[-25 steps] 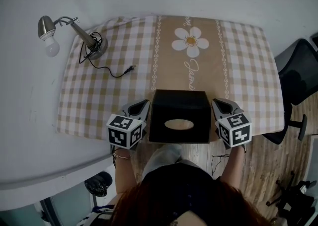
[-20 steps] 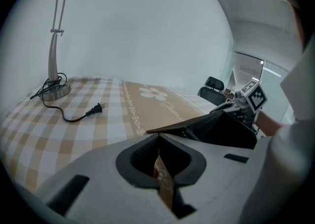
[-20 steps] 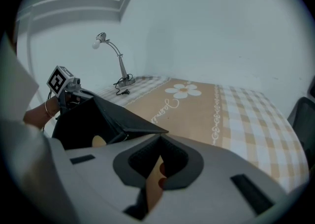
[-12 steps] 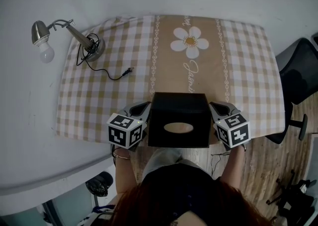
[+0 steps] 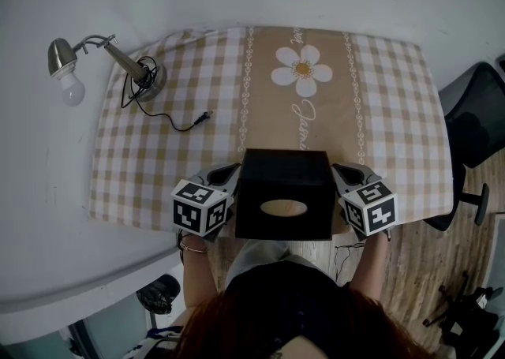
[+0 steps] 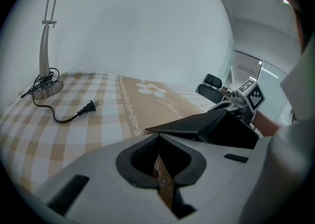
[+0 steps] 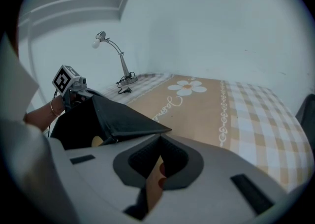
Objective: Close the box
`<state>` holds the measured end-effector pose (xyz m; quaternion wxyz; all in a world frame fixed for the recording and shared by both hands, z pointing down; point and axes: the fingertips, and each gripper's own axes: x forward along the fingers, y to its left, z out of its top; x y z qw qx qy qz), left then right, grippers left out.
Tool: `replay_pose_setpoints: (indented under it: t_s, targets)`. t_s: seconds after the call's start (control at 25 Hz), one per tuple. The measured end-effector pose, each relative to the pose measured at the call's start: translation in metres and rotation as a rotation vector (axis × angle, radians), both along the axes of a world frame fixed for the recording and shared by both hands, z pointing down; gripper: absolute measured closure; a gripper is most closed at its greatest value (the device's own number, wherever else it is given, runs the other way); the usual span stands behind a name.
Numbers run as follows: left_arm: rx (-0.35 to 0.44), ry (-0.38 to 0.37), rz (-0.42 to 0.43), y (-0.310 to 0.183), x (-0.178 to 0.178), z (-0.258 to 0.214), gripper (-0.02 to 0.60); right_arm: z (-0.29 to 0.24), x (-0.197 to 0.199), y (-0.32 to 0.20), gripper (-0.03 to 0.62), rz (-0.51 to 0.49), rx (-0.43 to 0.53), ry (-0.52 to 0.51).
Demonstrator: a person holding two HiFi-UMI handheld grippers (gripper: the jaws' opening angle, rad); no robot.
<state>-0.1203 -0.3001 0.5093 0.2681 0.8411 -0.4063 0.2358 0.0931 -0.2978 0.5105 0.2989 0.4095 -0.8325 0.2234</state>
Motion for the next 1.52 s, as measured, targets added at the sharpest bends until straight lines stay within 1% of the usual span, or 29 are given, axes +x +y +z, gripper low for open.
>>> replay_pose_setpoints:
  t_s: [0.2, 0.4, 0.6, 1.12, 1.52]
  targets:
    - [-0.002, 0.003, 0.002, -0.004, 0.001, -0.001, 0.554, -0.002, -0.001, -0.004, 0.577, 0.000, 0.003, -0.007]
    - [0.002, -0.015, 0.010, -0.008, 0.001, -0.001, 0.554, -0.003, -0.001, -0.007, 0.577, -0.007, 0.013, 0.001]
    - [0.000, -0.005, -0.009, -0.014, -0.002, -0.002, 0.554, -0.004, 0.002, -0.013, 0.577, 0.005, 0.023, 0.003]
    - [0.028, 0.005, -0.032, -0.033, -0.004, -0.012, 0.554, -0.013, 0.003, -0.030, 0.577, 0.028, 0.047, -0.026]
    - [0.076, -0.001, -0.035, -0.040, -0.004, -0.030, 0.555, -0.028, 0.004, -0.036, 0.577, 0.031, 0.083, -0.021]
